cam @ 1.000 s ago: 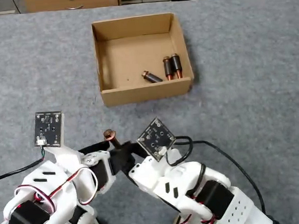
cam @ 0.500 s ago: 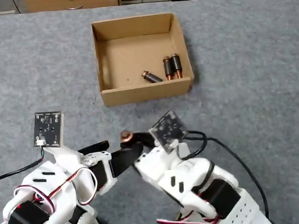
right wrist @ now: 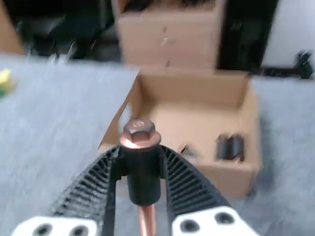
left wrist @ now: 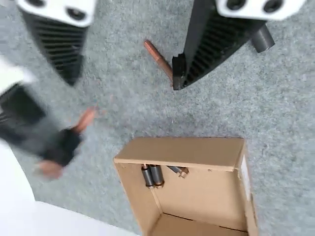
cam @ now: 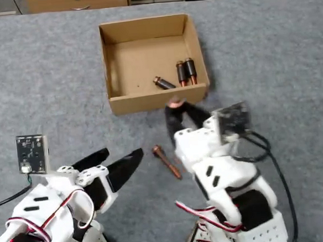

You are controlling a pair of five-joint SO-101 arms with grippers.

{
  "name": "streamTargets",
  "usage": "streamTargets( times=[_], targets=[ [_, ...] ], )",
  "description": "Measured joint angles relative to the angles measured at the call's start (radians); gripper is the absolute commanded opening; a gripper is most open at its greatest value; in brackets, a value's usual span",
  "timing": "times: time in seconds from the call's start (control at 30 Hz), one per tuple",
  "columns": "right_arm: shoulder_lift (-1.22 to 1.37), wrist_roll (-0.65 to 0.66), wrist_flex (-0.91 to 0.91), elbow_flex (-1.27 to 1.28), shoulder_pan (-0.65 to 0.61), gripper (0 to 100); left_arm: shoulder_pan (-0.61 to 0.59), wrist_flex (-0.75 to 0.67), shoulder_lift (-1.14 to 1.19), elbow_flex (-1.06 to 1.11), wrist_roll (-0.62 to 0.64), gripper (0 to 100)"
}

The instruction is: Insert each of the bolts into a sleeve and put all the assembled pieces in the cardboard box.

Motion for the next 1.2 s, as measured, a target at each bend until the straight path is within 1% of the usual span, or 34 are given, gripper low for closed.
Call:
streamTargets(
  times=[0.03,0.1,0.2,0.27,0.43,0.7,0.97,1.07,1.2],
  targets=[
    [0.000,0.000,0.000,-0.021,0.011,0.2,-0.002,-0.003,-0.008,0.017,0.000,0],
    [0.031,0.000,0.000,-0.068,0.018,0.2,-0.015,-0.006,-0.015,0.032,0.000,6],
    [0.124,0.000,-0.002,-0.146,0.046,0.2,-0.041,-0.006,-0.017,0.046,0.000,1],
    [0.219,0.000,-0.002,-0.219,0.054,0.2,-0.055,-0.006,-0.017,0.057,0.000,2],
    [0.523,0.000,-0.002,-0.443,0.061,0.2,-0.092,-0.006,-0.017,0.141,0.000,2],
    [1.025,0.000,-0.002,-0.836,0.061,0.2,-0.109,-0.006,-0.015,0.170,0.000,2],
    [1.470,0.021,0.003,-1.096,0.081,0.2,-0.109,-0.006,-0.015,0.181,0.000,2],
    [1.622,0.026,0.055,-1.192,0.107,0.2,-0.109,-0.006,-0.015,0.181,0.000,2],
    [1.817,0.031,0.172,-1.350,0.146,0.2,-0.109,-0.006,-0.015,0.181,0.000,2]
  ],
)
